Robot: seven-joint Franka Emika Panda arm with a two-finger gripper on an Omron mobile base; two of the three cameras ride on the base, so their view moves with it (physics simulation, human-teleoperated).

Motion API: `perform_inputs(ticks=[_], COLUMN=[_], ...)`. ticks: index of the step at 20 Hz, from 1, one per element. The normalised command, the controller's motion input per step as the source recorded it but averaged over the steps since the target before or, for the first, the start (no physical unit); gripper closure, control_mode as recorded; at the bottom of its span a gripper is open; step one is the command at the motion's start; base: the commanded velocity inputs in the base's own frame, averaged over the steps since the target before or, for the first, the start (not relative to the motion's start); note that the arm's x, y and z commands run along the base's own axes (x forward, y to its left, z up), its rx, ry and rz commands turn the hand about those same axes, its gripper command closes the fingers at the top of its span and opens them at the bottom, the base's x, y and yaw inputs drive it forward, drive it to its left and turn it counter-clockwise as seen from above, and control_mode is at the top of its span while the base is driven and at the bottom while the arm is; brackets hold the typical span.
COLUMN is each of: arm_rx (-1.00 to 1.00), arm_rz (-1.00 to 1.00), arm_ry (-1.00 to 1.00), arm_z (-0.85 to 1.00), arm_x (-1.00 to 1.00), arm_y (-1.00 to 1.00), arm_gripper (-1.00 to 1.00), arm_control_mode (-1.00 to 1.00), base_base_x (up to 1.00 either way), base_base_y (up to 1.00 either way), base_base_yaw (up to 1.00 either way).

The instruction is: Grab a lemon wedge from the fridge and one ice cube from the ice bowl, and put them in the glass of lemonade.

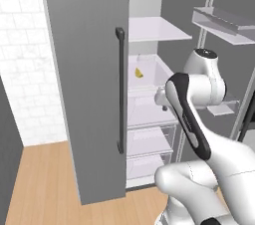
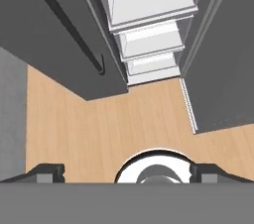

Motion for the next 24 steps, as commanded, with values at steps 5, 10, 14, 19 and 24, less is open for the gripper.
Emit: perform_inputs(ticks=[5, 10, 14, 19, 24], arm_rx=[0.0, 0.0, 0.0, 0.0, 0.0], arm_rz=[0.0, 0.0, 0.0, 0.0, 0.0], arm_ry=[0.0, 0.0, 0.0, 0.0, 0.0], arm_z=[0.0, 0.0, 0.0, 0.0, 0.0], arm_x=[0.0, 0.0, 0.0, 0.0, 0.0], arm_y=[0.0, 0.0, 0.0, 0.0, 0.0], arm_gripper=[-1.0, -1.0, -1.0, -1.0, -1.0], arm_control_mode=[1.0, 1.0, 1.0, 1.0, 1.0], base_base_x=[0.53, 0.38, 0.28, 0.37, 0.66], base_base_y=[-0.02, 0.0, 0.11, 0.0, 0.0], base_base_yaw=[-0.14, -0.36, -0.13, 0.03, 0.07])
